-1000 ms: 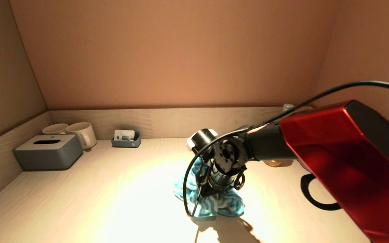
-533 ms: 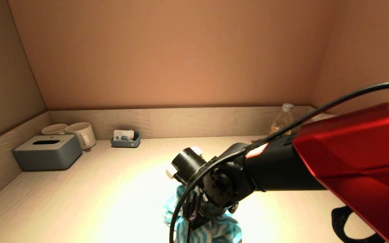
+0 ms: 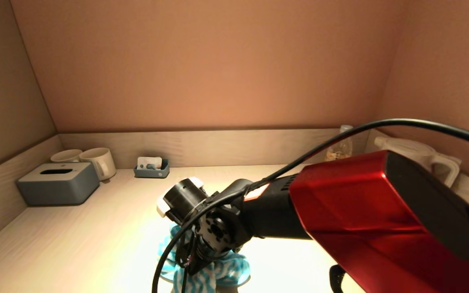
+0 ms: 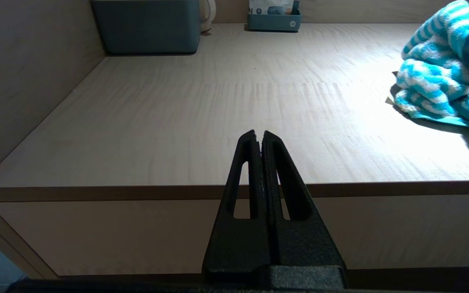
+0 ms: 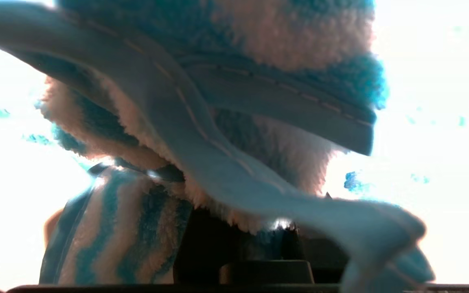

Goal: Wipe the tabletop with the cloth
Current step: Sweep the stains on the table

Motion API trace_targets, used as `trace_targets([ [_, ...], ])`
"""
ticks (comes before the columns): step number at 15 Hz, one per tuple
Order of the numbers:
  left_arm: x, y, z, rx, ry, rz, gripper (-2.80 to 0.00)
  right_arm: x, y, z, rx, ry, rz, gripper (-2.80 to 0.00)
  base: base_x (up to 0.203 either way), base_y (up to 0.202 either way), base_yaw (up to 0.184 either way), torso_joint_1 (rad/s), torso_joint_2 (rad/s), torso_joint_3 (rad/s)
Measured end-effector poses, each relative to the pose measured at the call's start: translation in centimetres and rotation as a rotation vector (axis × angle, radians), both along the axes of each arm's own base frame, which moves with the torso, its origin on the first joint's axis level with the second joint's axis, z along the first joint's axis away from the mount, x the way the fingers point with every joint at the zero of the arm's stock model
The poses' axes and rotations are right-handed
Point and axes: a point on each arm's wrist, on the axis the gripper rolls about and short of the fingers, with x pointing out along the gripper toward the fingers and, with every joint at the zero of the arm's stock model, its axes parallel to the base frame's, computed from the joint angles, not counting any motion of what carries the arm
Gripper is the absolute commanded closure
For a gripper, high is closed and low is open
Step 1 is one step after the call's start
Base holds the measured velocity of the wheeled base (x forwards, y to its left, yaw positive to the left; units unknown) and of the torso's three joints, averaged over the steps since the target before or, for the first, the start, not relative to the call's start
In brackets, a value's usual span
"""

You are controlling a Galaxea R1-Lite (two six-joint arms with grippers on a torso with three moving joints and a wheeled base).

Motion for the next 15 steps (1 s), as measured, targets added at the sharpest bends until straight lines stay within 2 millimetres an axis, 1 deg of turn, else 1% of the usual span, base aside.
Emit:
trace_targets([
  [2, 0.0, 0.0, 0.0, 0.0, 0.0, -0.001, 0.0, 1.5, 0.7, -0.1, 0.022, -0.023, -0.018, 0.0, 0.0, 0.0, 0.0, 0.0, 0.0, 0.0],
  [4, 0.0, 0.0, 0.0, 0.0, 0.0, -0.001, 0.0, 3.6, 0.4, -0.5, 0.036, -0.038, -0.062, 0.0, 0.0, 0.0, 0.0, 0.0, 0.0, 0.0],
  [7, 0.0, 0.0, 0.0, 0.0, 0.0, -0.001, 0.0, 6.5, -1.4, -1.5, 0.012, -0.064, -0.162, 0.0, 0.0, 0.0, 0.0, 0.0, 0.0, 0.0],
  [9, 0.0, 0.0, 0.0, 0.0, 0.0, -0.001, 0.0, 7.7, -2.8, -1.8, -0.015, -0.077, -0.219, 0.0, 0.0, 0.0, 0.0, 0.0, 0.0, 0.0],
  [11, 0.0, 0.0, 0.0, 0.0, 0.0, 0.0, 0.0, 8.3, -4.4, -1.6, -0.033, -0.076, -0.262, 0.0, 0.0, 0.0, 0.0, 0.0, 0.0, 0.0],
  [12, 0.0, 0.0, 0.0, 0.0, 0.0, -0.001, 0.0, 8.3, -5.1, -1.4, -0.039, -0.071, -0.273, 0.0, 0.0, 0.0, 0.0, 0.0, 0.0, 0.0],
  [15, 0.0, 0.0, 0.0, 0.0, 0.0, -0.001, 0.0, 6.9, -6.8, -0.5, -0.063, -0.046, -0.28, 0.0, 0.0, 0.0, 0.0, 0.0, 0.0, 0.0],
])
